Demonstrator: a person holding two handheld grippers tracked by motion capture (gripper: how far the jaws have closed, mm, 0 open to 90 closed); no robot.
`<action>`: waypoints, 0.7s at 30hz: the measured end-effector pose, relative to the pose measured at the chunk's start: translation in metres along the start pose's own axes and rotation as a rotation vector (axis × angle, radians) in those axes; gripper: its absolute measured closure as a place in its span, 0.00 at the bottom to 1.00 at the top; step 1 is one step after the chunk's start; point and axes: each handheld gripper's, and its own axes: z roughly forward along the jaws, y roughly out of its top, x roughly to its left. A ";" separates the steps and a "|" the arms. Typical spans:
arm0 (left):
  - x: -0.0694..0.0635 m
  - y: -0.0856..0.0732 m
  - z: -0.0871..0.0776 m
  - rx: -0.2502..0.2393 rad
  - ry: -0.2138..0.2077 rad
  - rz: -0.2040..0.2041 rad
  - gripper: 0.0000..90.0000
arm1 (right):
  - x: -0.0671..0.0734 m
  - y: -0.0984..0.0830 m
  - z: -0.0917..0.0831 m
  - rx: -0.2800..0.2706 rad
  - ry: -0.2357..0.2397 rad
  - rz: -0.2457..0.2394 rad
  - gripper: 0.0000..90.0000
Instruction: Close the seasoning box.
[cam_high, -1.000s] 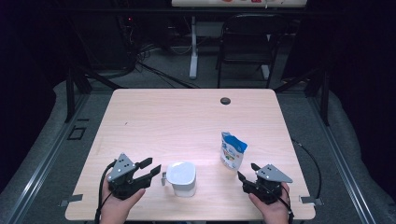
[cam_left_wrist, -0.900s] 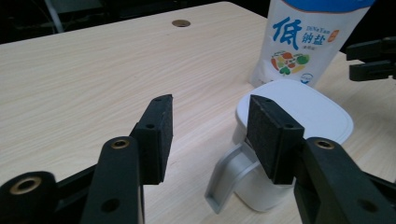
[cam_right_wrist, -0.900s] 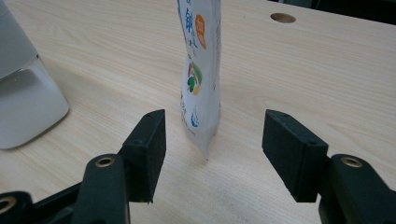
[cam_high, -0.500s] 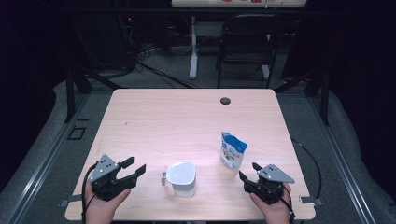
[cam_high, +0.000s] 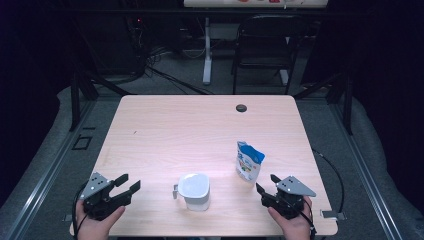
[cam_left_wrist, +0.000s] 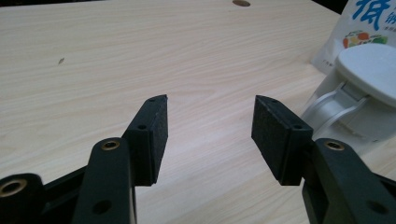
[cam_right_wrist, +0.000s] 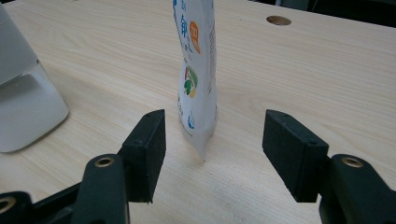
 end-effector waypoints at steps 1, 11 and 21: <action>0.002 -0.003 0.000 0.000 0.004 -0.006 0.52 | 0.000 0.000 0.000 -0.001 0.000 0.002 0.44; 0.016 -0.026 0.003 0.021 0.015 -0.048 0.51 | -0.001 -0.001 0.000 0.004 -0.003 -0.001 0.44; 0.022 -0.037 0.010 0.047 0.026 -0.050 0.51 | 0.001 -0.003 0.002 0.015 0.001 -0.005 0.44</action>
